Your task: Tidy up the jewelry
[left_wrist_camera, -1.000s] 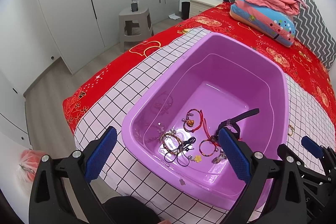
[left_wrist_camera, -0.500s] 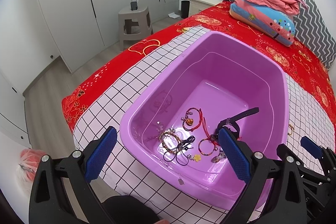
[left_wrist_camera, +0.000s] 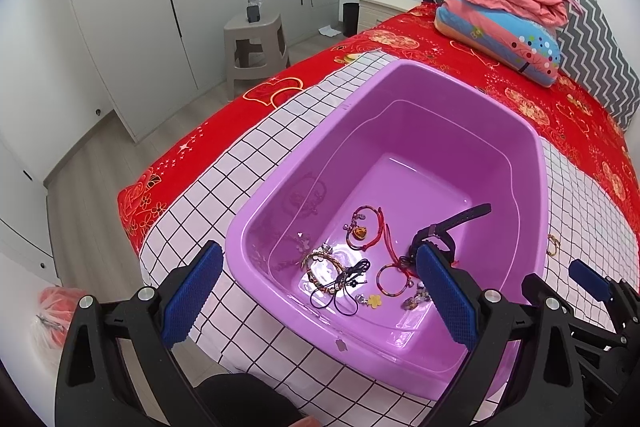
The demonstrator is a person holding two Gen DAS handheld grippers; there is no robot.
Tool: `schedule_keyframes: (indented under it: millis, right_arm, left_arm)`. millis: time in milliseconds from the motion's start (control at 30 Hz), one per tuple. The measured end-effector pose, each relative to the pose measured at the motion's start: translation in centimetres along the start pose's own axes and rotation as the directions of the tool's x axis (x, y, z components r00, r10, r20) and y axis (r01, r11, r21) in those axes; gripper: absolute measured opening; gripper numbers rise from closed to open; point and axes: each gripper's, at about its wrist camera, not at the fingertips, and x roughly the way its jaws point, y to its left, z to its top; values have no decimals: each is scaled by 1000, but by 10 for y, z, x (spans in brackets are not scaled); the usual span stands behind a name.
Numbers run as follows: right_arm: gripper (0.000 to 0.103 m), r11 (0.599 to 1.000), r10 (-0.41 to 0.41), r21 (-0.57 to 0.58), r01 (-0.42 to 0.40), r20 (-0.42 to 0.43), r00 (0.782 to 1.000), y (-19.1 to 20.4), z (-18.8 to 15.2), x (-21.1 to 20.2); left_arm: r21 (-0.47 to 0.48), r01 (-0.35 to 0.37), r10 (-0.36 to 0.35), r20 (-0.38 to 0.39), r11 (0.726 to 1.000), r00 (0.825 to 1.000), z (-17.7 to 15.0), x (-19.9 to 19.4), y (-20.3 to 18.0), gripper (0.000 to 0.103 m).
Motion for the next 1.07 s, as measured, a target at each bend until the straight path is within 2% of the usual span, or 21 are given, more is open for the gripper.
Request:
schedule_keyframes:
  millis: [433, 733, 900, 1067]
  right_arm:
    - [73, 1000, 0, -1, 0, -1, 1000, -1, -2, 2]
    - [73, 1000, 3, -1, -3, 0, 1000, -1, -3, 3]
    - [73, 1000, 2, 0, -2, -1, 1000, 0, -3, 3]
    - [73, 1000, 4, -2, -4, -2, 1000, 0, -3, 3]
  left_arm:
    - [2, 19, -19, -29, 1000, 999, 0, 7, 1, 96]
    - [6, 39, -39, -18, 999, 999, 0, 7, 1, 96]
    - [7, 5, -5, -13, 1000, 1000, 1, 7, -1, 96]
    - [4, 6, -6, -12, 1000, 1000, 1, 6, 0, 96]
